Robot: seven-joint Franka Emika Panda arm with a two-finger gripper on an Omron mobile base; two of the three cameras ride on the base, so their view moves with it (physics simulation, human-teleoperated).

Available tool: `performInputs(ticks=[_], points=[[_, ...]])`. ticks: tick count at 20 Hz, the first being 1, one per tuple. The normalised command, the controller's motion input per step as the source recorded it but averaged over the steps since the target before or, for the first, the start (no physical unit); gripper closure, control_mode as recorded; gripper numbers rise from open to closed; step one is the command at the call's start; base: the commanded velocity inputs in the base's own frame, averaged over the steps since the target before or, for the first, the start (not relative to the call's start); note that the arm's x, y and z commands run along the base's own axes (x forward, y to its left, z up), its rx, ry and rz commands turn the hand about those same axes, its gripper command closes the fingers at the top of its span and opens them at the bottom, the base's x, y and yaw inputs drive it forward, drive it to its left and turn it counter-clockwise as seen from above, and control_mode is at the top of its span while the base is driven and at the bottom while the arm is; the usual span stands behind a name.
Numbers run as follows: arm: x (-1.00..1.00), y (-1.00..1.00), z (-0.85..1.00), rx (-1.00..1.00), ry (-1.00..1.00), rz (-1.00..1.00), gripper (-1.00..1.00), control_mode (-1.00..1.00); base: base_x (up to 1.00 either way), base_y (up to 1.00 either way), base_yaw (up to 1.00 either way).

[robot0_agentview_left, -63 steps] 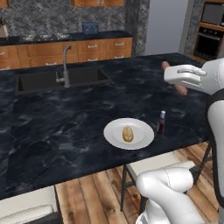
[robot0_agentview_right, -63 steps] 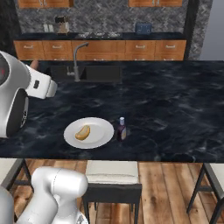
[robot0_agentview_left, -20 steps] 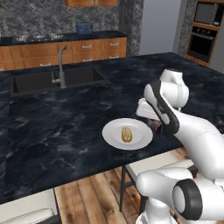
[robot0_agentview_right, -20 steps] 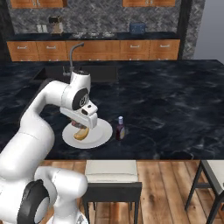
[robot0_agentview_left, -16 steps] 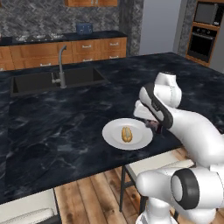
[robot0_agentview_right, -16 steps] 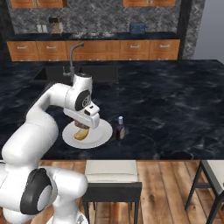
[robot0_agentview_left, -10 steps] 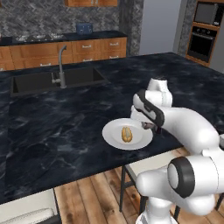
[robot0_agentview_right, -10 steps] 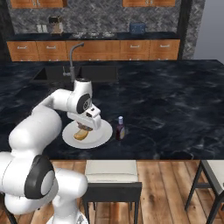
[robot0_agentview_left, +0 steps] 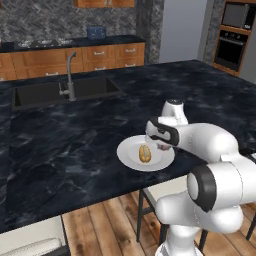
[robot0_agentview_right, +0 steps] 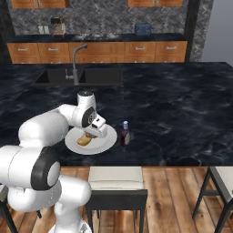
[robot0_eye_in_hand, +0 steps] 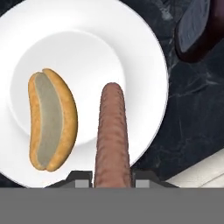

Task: Move the hot dog bun to the plate on the dining table and place the condiment next to that plate. Then navigate to the fridge and take the sausage and place it on the plate as well.

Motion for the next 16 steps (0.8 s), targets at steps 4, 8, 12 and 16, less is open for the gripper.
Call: performInputs(ticks=[4, 8, 12, 16], points=[[0.33, 0.0, -0.37, 0.0, -0.08, 0.0, 1.0, -1.0, 0.0, 0.0, 0.0], [0.35, 0.0, -0.35, 0.0, -0.06, 0.0, 1.0, -1.0, 0.0, 0.0, 0.0], [0.36, 0.0, -0.33, 0.0, -0.05, 0.0, 1.0, -1.0, 0.0, 0.0, 0.0], [0.33, 0.01, -0.33, 0.0, -0.04, 0.0, 1.0, -1.0, 0.0, 0.0, 0.0]])
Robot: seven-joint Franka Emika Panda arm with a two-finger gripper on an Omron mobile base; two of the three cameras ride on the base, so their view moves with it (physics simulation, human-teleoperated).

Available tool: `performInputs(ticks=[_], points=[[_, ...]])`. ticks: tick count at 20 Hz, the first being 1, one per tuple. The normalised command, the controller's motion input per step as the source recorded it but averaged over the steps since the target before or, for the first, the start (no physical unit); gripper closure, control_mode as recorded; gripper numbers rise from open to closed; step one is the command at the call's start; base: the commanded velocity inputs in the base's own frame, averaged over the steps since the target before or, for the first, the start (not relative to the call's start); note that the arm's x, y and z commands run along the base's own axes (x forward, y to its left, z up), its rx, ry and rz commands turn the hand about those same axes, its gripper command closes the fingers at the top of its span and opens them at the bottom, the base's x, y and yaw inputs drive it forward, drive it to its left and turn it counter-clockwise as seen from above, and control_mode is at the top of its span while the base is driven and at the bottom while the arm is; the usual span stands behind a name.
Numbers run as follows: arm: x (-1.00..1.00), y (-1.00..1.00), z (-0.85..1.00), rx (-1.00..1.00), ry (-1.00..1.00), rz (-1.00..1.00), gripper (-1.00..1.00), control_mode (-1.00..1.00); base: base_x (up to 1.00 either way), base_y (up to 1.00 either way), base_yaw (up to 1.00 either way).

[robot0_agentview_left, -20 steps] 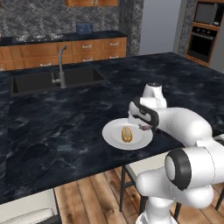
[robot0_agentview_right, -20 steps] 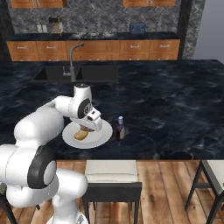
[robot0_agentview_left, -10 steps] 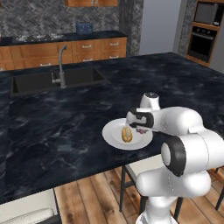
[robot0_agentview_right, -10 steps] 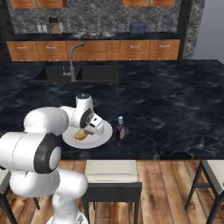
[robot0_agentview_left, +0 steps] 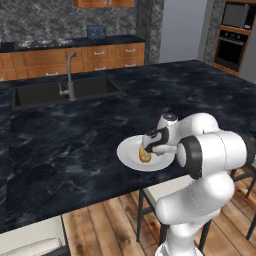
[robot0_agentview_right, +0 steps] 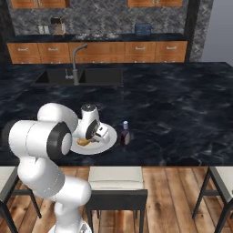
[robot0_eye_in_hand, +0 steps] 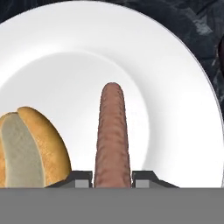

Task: Move the hot dog bun to the plate on the dining table and place the condiment next to that plate. Then navigate to the fridge and take the sausage and place it on the plate as well.

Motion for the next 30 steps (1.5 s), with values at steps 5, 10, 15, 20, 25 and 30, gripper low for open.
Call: performInputs(ticks=[5, 10, 15, 20, 25, 30], points=[[0.13, 0.05, -0.27, 0.0, -0.06, 0.0, -1.0, -1.0, 0.0, 0.0, 0.0], [-0.11, 0.0, 0.15, 0.0, -0.07, 0.0, -1.0, -1.0, 0.0, 0.0, 0.0], [-0.34, 0.0, 0.6, 0.0, -0.07, 0.0, -1.0, -1.0, 0.0, 0.0, 0.0], [-0.41, 0.0, 0.71, 0.0, -0.06, 0.0, -1.0, -1.0, 0.0, 0.0, 0.0], [-0.44, 0.03, 0.81, 0.0, -0.04, 0.01, -1.0, -1.0, 0.0, 0.0, 0.0], [-0.55, 0.17, 0.77, 0.0, -0.04, 0.0, -1.0, -1.0, 0.0, 0.0, 0.0]])
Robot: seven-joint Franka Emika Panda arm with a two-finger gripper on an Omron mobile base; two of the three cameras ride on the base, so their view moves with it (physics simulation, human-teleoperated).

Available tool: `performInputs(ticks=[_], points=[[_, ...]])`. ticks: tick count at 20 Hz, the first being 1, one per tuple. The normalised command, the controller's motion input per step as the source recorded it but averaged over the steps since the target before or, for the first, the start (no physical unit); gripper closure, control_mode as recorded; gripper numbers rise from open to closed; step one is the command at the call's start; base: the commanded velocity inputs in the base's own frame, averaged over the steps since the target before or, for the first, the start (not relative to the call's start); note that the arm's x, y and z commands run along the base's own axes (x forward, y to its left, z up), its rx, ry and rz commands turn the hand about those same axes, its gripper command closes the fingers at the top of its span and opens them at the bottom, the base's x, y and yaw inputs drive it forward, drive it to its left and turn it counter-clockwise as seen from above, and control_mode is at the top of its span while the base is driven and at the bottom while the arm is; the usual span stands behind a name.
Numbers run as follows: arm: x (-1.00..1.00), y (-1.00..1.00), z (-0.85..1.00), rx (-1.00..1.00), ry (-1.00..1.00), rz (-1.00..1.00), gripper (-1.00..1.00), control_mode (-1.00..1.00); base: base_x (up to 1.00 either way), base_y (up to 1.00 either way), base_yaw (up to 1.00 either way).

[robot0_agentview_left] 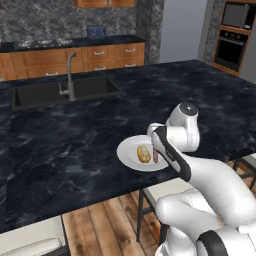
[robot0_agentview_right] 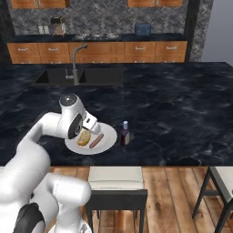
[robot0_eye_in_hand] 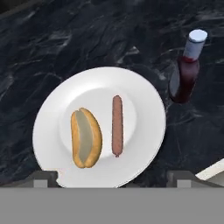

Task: Move the hot dog bun to the plate on the dining table and place the condiment next to that plate. Then navigate to the fridge and take the sausage and place it on the plate as well.

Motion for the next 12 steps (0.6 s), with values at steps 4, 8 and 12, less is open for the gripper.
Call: performInputs(ticks=[4, 8, 12], points=[[-0.57, 0.19, 0.78, 0.0, -0.03, 0.0, -1.0, -1.0, 0.0, 0.0, 0.0], [-0.66, 0.12, 0.81, 0.0, -0.04, 0.02, -1.0, -1.0, 0.0, 0.0, 0.0], [-0.74, 0.05, 0.84, 0.0, -0.06, 0.04, -1.0, -1.0, 0.0, 0.0, 0.0]])
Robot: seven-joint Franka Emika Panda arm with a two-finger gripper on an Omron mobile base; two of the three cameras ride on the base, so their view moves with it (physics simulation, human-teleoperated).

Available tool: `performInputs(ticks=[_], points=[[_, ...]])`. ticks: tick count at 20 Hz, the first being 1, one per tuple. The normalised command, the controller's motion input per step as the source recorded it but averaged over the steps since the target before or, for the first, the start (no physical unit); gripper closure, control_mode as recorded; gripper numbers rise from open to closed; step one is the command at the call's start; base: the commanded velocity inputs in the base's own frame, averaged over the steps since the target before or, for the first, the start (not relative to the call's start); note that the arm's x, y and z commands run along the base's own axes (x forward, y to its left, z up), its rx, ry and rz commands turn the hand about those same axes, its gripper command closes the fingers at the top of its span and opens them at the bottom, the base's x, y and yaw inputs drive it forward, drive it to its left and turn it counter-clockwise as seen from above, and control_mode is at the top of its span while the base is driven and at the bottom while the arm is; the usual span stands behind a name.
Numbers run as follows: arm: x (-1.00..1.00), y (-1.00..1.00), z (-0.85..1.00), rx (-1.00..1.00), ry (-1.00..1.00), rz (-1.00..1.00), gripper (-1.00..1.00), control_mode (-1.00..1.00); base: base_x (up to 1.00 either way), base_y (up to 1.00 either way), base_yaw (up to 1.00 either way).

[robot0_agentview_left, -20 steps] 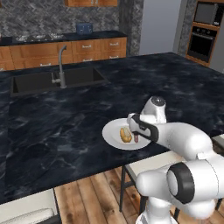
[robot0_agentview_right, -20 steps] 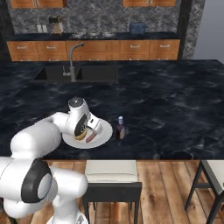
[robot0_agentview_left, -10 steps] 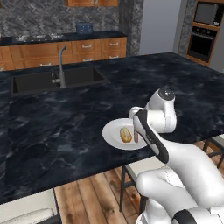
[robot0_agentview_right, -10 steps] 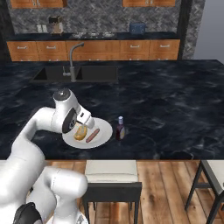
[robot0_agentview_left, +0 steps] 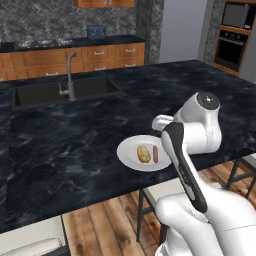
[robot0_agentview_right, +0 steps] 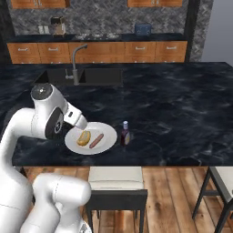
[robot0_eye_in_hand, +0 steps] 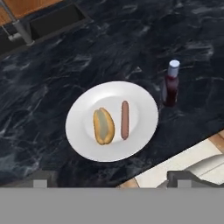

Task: Move the hot dog bun to the plate on the dining table and place the condiment next to that plate. Then navigate to the fridge and take the sausage and place it on the plate as well.

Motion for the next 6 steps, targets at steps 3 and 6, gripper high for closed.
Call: performInputs(ticks=[3, 6], points=[[-0.83, 0.0, 0.84, 0.0, -0.11, 0.04, -1.0, -1.0, 0.0, 0.0, 0.0], [-0.92, 0.0, 0.79, 0.0, -0.15, 0.04, -1.0, -1.0, 0.0, 0.0, 0.0]])
